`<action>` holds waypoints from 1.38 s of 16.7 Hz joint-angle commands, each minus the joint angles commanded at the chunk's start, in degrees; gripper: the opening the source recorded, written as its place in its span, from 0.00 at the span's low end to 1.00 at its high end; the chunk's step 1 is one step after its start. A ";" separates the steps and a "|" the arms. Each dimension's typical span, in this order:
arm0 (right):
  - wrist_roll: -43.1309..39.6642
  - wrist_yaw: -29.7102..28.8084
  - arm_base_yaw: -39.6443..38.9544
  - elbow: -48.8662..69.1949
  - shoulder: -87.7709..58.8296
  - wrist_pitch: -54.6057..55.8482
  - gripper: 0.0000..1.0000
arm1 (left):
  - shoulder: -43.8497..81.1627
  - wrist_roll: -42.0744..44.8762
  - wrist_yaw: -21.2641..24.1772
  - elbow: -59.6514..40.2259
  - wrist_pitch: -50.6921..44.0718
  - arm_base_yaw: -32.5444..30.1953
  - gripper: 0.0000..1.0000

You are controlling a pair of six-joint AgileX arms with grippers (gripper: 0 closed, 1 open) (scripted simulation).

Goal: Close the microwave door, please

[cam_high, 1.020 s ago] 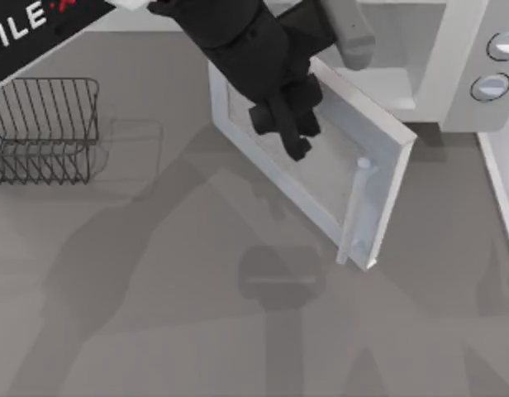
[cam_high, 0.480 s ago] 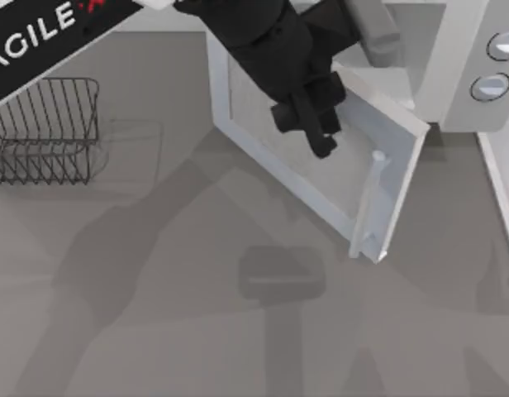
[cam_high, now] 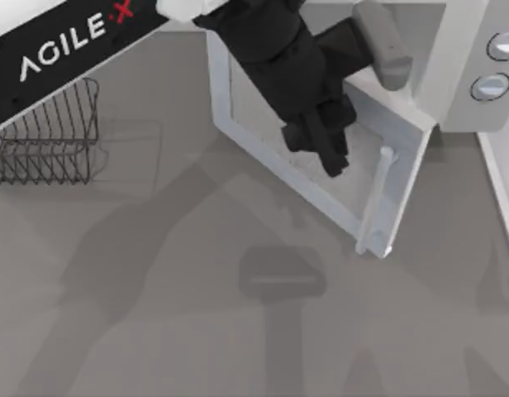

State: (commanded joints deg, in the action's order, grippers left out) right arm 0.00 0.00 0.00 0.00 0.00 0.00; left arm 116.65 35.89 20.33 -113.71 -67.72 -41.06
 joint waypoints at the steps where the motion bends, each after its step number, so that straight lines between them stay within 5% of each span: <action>1: 0.00 0.00 0.00 0.00 0.00 0.00 1.00 | 0.73 -0.39 -0.02 -0.32 -0.44 -0.39 0.00; 23: 0.00 0.00 0.00 0.00 0.00 0.00 1.00 | 4.39 -2.88 -2.13 -9.44 0.23 -2.49 0.00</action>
